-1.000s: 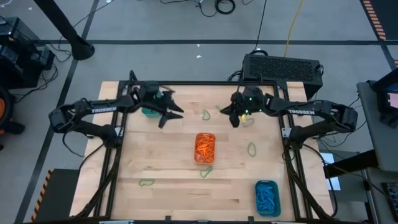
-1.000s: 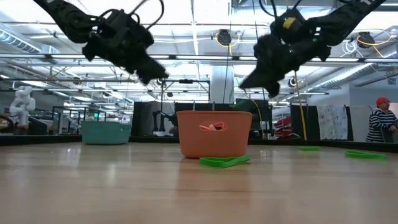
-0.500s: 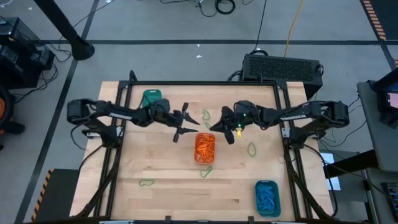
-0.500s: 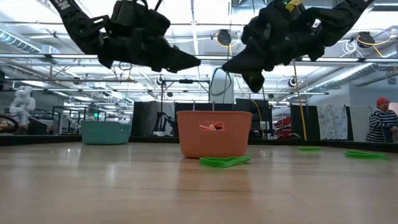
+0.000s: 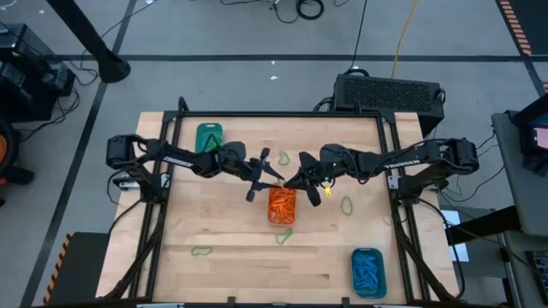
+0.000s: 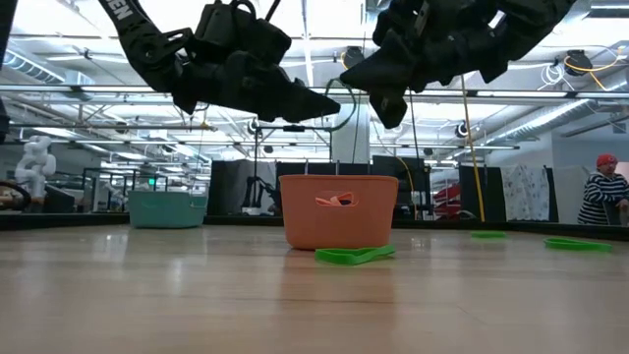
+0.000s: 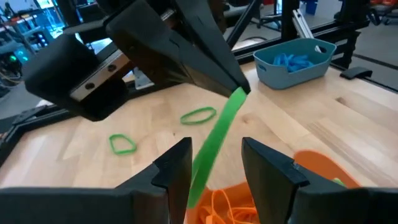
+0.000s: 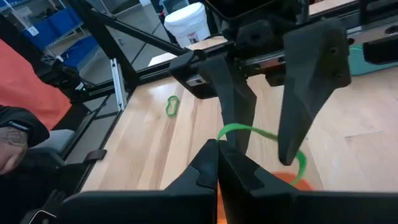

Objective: Sort rubber bands into baskets
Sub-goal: Put the green rubber band into the green bin

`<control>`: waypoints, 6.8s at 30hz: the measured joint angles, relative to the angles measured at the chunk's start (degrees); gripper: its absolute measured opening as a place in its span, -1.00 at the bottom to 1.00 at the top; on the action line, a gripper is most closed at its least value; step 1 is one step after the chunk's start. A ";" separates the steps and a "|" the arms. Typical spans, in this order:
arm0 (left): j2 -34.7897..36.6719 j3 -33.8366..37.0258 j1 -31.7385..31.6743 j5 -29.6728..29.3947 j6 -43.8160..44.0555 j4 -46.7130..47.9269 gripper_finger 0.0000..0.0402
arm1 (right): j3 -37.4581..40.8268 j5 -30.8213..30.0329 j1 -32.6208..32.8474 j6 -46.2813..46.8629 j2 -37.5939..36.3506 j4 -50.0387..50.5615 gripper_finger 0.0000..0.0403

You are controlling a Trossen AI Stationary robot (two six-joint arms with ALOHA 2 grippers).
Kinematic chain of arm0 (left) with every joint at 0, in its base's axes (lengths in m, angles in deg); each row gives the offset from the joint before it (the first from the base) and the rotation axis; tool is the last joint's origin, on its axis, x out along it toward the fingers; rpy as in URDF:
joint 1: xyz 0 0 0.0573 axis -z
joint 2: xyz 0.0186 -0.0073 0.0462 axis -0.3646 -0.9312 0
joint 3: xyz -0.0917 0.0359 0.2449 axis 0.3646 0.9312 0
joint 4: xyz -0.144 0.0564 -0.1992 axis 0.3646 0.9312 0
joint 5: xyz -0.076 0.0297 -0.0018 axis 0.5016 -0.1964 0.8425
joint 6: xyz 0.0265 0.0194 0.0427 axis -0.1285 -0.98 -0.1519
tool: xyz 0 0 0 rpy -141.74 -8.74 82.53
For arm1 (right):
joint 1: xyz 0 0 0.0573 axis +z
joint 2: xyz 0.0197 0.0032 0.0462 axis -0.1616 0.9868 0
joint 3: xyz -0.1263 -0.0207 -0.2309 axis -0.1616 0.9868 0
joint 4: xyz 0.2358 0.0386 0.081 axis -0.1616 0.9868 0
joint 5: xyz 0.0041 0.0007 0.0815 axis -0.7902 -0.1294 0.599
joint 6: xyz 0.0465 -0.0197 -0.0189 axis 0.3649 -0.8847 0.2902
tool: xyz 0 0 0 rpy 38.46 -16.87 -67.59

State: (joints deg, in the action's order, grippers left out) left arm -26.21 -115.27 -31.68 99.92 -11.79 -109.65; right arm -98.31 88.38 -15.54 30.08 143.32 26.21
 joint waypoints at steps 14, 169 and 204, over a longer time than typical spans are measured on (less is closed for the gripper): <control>0.00 0.00 0.10 -1.69 0.58 3.28 -0.96 | 0.00 -0.74 -0.03 -0.67 0.01 0.08 -1.00; 13.64 14.43 -2.33 -0.13 1.58 3.78 -0.26 | -21.66 1.37 -2.40 -9.48 19.57 19.56 -1.00; 13.64 14.40 2.94 -6.86 -7.33 0.54 -0.43 | -21.70 8.88 -1.14 -4.45 19.55 10.22 -1.00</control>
State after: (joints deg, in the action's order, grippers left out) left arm -12.57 -100.86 -28.74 93.06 -19.12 -109.11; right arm -120.02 97.27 -16.68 25.63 162.88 36.43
